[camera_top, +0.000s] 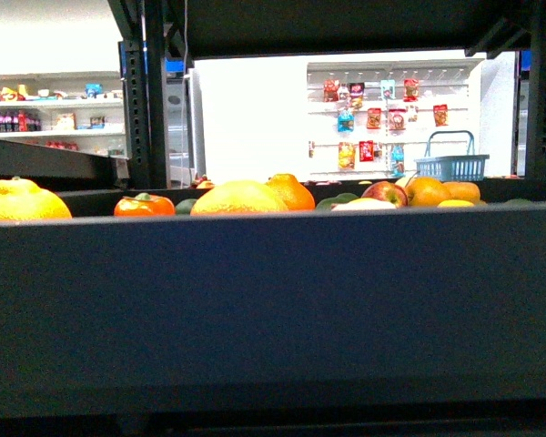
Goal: Pick lemon from shelf
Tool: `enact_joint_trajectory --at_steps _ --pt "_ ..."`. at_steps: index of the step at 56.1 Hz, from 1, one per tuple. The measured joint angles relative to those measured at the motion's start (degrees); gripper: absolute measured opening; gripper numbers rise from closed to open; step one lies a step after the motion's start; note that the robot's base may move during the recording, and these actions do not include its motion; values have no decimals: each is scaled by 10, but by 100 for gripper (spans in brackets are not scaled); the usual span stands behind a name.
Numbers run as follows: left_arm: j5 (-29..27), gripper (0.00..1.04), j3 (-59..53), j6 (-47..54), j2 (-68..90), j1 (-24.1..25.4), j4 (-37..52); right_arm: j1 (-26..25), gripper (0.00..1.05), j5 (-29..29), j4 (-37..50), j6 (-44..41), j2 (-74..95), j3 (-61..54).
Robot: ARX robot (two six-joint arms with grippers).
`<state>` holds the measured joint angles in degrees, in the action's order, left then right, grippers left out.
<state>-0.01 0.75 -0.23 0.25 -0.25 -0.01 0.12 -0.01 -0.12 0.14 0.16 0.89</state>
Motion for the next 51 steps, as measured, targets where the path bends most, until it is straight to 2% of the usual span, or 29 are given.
enact_joint_trajectory --at_steps 51 --pt "0 97 0 0 0 0 0 0 97 0 0 0 0 0"
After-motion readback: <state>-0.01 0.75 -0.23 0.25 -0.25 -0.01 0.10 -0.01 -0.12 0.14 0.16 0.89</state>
